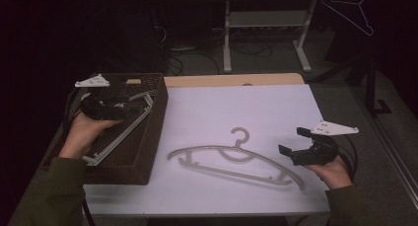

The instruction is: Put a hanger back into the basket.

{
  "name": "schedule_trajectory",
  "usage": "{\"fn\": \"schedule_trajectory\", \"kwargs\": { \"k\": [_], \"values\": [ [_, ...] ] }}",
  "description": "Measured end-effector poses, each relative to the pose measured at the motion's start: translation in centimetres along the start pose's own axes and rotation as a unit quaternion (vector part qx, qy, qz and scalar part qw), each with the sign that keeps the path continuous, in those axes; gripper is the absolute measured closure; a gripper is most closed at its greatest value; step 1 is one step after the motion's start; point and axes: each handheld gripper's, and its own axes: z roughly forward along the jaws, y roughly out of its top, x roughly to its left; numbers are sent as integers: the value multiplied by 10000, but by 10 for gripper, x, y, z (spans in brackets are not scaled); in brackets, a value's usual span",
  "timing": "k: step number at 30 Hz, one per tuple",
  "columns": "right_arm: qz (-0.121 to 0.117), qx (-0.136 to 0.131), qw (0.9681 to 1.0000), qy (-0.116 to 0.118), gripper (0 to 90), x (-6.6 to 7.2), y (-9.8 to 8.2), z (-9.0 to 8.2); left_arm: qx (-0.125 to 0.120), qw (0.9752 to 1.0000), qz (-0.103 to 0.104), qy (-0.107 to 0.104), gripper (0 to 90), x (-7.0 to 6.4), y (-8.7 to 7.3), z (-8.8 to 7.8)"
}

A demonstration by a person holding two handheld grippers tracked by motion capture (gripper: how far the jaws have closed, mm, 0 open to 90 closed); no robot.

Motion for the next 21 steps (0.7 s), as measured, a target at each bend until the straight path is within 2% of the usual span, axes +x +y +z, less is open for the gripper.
{"fn": "schedule_trajectory", "kwargs": {
  "k": [2,3,4,5,6,7,8,12,21],
  "values": [
    [-3,-2,10000,0,25,0,0,0,-77,9999,54,-142,245,-14,4,8],
    [-3,-2,10000,0,25,0,0,0,-77,9999,54,-142,245,-14,4,8],
    [4,11,10000,0,25,0,1,0,-110,9995,128,-269,245,-26,7,15],
    [-8,15,10000,5,25,0,1,0,-110,9995,128,-269,245,-26,7,15],
    [-20,19,10000,13,25,1,1,0,-140,9990,183,-374,244,-34,9,20],
    [-19,18,10000,15,25,1,1,1,-140,9990,183,-374,244,-34,9,20],
    [-31,31,10000,13,25,1,1,1,-184,9984,208,-486,243,-44,11,27],
    [-38,45,10000,44,25,2,2,2,-219,9969,279,-698,238,-64,12,43],
    [-39,38,10000,77,40,3,1,2,-156,9933,348,-1086,207,-95,4,77]
  ]
}}
